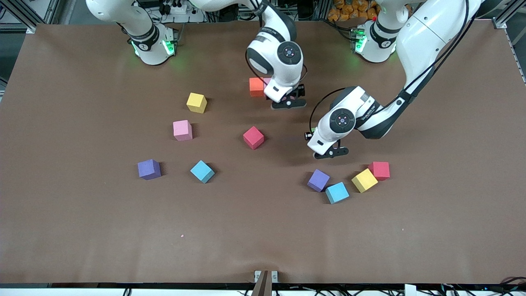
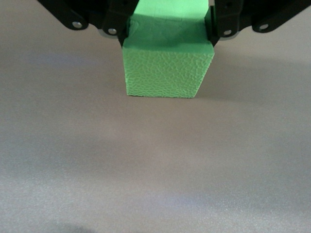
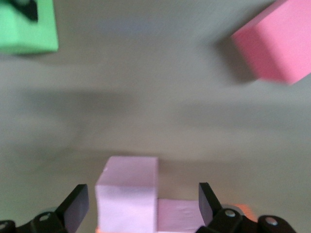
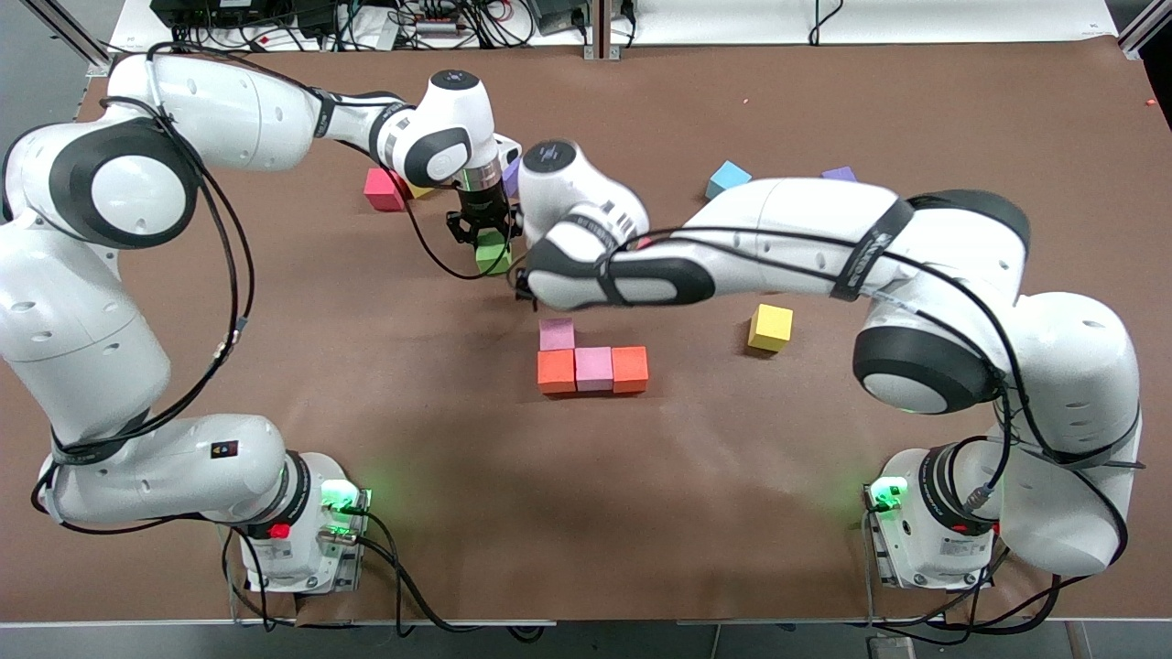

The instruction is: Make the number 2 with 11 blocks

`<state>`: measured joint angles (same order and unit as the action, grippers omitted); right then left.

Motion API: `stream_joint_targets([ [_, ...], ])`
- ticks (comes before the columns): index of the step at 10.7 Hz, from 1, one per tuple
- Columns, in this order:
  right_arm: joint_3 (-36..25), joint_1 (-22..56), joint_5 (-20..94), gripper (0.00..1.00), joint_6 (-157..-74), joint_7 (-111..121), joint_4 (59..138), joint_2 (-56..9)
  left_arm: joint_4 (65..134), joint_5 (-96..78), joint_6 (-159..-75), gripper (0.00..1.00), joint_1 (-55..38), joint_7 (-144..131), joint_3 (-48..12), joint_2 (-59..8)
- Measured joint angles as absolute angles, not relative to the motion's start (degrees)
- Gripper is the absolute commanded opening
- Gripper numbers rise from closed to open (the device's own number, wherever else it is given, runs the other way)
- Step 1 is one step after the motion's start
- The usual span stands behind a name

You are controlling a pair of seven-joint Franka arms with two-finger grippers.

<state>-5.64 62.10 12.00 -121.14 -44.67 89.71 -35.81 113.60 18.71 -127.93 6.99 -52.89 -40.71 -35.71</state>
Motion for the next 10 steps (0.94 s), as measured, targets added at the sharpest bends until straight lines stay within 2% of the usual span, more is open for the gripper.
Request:
stream_joint_targets([
  [6,-6.9,47.4,12.0,1.00,-117.9,-28.4,89.7,-32.8,111.5,18.7,-128.0,0.59,-0.8,-59.6,-41.0,-35.7],
  [10,-7.1,42.6,9.9,1.00,-115.0,-25.1,89.4,-31.2,111.3,18.7,-128.0,0.59,-4.6,-59.9,-41.0,-35.7],
])
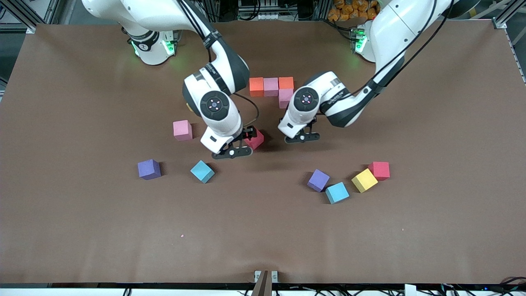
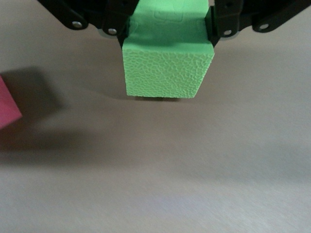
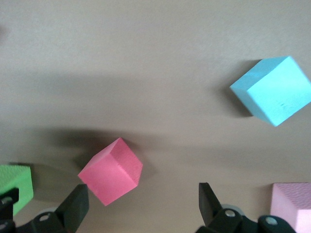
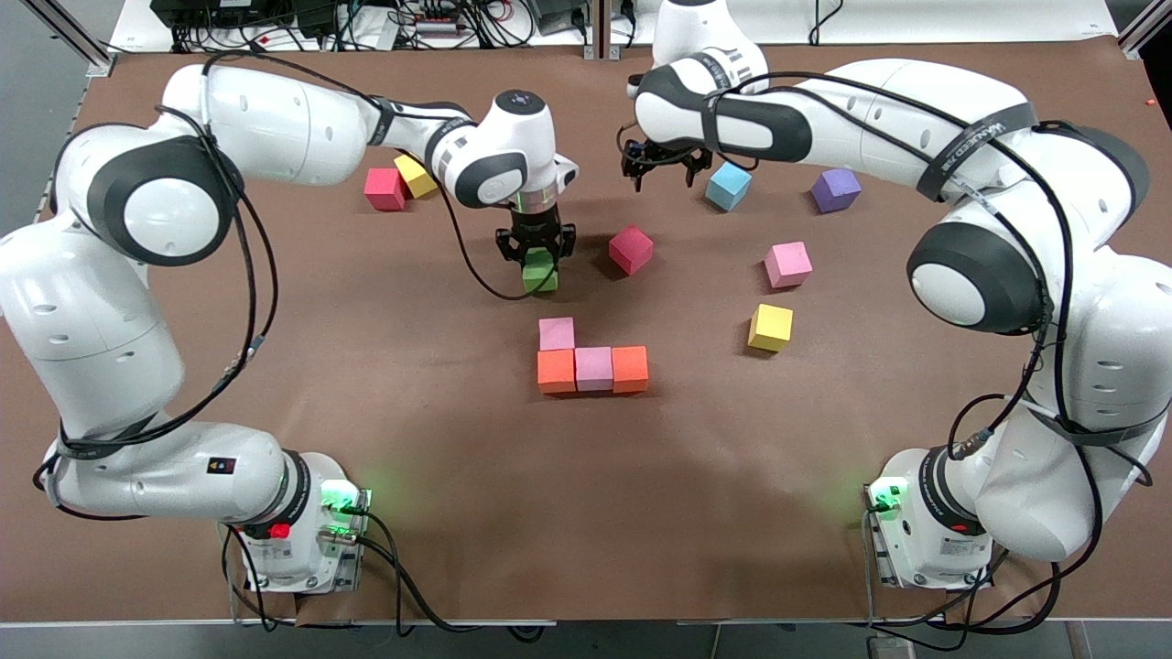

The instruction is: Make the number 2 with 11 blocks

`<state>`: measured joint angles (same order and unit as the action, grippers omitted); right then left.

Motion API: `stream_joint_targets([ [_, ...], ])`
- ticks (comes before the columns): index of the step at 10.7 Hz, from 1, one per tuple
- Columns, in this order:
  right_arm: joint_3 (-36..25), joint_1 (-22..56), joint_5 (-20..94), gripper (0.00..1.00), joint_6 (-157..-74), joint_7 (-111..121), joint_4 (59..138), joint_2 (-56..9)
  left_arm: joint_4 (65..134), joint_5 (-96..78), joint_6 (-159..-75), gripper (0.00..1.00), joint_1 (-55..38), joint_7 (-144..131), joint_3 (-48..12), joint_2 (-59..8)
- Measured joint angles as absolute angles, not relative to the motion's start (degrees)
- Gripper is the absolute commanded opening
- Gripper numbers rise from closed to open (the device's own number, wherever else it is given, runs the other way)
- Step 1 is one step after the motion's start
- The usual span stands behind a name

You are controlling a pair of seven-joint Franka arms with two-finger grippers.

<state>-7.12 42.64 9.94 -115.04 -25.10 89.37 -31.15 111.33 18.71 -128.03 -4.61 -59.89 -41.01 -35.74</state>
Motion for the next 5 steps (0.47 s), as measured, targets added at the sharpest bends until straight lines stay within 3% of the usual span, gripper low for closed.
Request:
stream_joint_targets([
  [5,-7.3,39.2,7.5,1.00,-114.2,-21.2,89.4,-31.1,111.4,18.7,-128.1,0.59,-6.2,-61.3,-41.0,-35.9],
])
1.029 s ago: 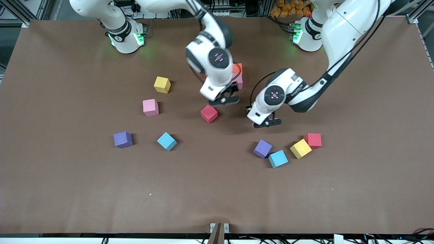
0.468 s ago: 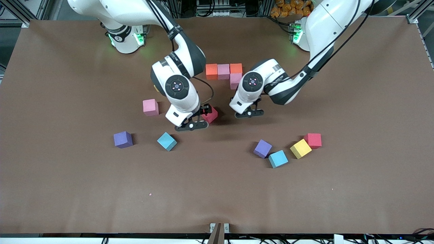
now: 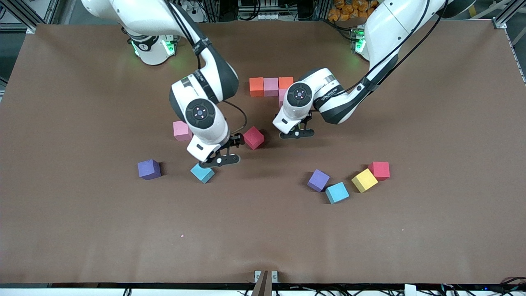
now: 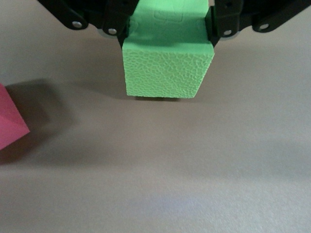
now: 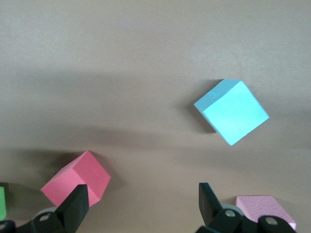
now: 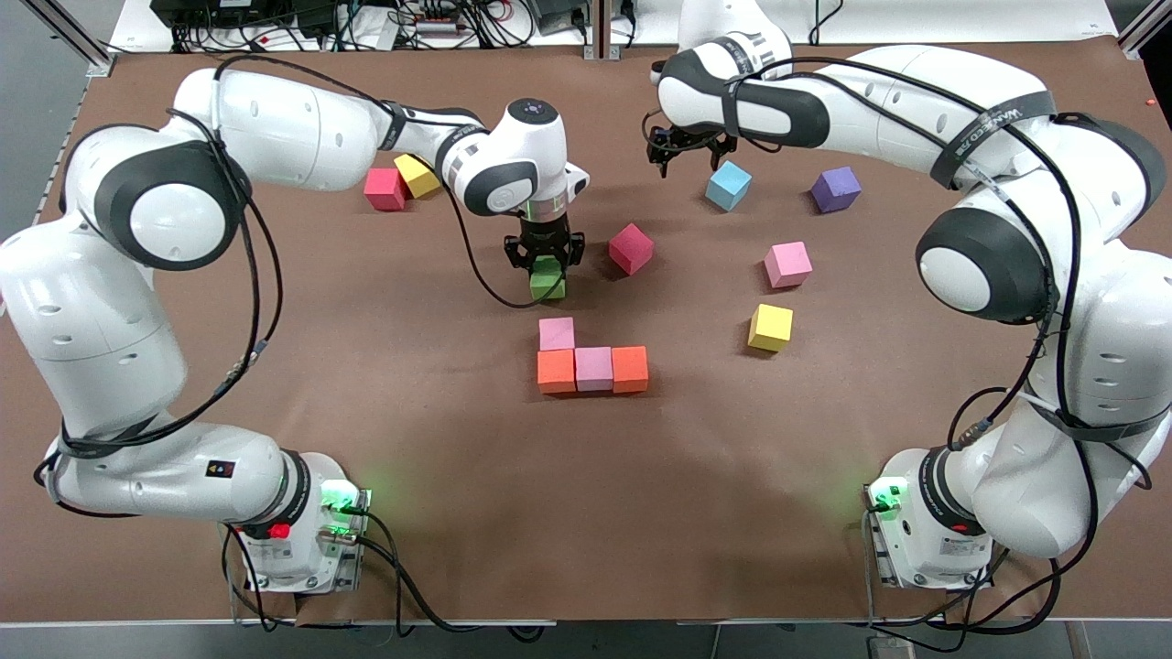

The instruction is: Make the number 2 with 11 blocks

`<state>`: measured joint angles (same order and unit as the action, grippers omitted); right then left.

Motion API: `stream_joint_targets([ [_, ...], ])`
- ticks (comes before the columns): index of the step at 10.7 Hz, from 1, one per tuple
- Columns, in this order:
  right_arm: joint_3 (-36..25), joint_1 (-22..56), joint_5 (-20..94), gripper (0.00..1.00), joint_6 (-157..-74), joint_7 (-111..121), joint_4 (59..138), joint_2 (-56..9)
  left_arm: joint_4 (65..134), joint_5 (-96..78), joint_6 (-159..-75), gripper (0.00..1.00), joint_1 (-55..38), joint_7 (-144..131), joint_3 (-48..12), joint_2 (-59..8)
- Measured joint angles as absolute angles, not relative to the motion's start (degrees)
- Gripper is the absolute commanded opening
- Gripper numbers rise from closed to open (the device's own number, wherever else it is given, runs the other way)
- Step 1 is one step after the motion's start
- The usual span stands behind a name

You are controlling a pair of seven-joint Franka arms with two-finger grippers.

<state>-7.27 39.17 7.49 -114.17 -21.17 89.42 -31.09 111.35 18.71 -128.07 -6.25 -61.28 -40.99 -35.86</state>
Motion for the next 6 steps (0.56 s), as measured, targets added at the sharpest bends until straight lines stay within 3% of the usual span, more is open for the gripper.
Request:
stream_joint_targets([
  [6,-7.1,39.2,6.9,1.00,-114.0,-21.1,89.4,-31.1,112.1,18.7,-129.9,0.59,-8.3,-65.5,-41.0,-36.9],
])
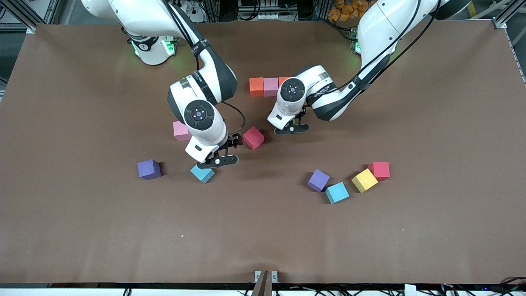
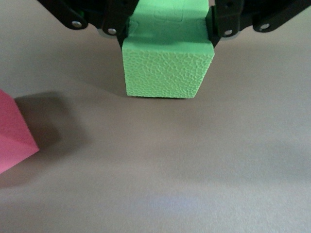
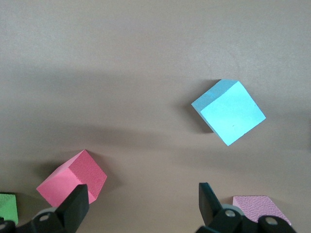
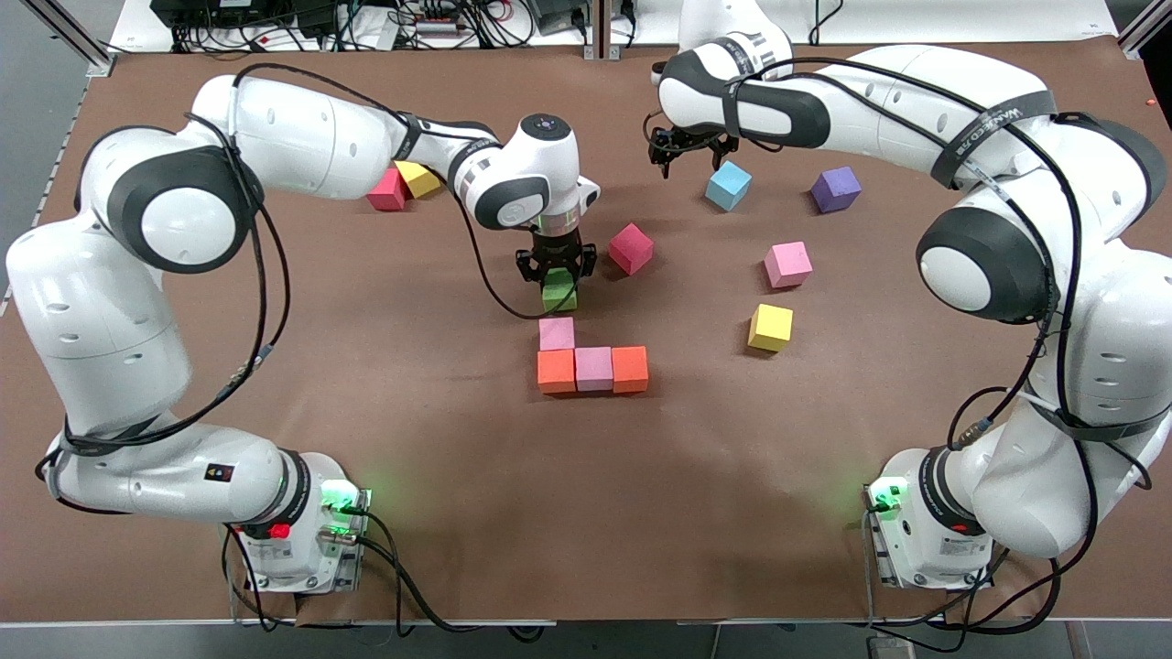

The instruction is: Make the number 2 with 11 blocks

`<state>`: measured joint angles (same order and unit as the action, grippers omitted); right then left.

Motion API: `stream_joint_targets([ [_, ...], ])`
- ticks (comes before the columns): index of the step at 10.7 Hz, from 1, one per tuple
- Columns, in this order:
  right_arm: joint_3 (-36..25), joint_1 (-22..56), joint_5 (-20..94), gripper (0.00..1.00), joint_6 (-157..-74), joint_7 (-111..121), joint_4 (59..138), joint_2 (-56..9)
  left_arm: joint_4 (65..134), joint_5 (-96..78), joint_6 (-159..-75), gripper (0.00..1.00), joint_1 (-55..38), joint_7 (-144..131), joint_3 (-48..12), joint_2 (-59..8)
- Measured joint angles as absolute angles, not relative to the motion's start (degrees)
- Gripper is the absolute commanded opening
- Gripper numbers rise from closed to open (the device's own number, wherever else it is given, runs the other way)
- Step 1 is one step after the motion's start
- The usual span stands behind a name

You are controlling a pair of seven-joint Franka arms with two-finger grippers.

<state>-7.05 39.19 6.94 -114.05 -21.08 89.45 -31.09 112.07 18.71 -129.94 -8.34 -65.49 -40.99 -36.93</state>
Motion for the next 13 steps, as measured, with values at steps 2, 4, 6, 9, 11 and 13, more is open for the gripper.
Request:
stream_joint_targets([
  [2,-7.0,39.2,6.8,1.00,-114.0,-21.1,89.4,-31.1,112.8,18.7,-130.0,0.59,-8.3,-65.5,-40.9,-37.1],
  [4,-7.0,39.2,6.8,1.00,-114.0,-21.1,89.4,-31.1,112.8,18.7,-130.1,0.60,-8.3,-65.5,-40.9,-37.1],
  [6,-7.0,39.2,6.7,1.00,-114.0,-21.1,89.4,-31.1,112.8,18.7,-130.1,0.60,-8.3,-65.5,-41.0,-37.1],
  [9,-7.0,39.2,6.7,1.00,-114.0,-21.1,89.4,-31.1,113.1,18.7,-130.1,0.61,-8.3,-65.5,-41.3,-37.1],
  [11,-7.0,39.2,6.7,1.00,-114.0,-21.1,89.4,-31.1,113.6,18.7,-130.1,0.61,-8.1,-65.5,-41.9,-37.1],
  [13,-7.0,39.2,6.7,1.00,-114.0,-21.1,89.4,-31.1,114.0,18.7,-130.1,0.61,-8.0,-65.5,-42.3,-37.0],
])
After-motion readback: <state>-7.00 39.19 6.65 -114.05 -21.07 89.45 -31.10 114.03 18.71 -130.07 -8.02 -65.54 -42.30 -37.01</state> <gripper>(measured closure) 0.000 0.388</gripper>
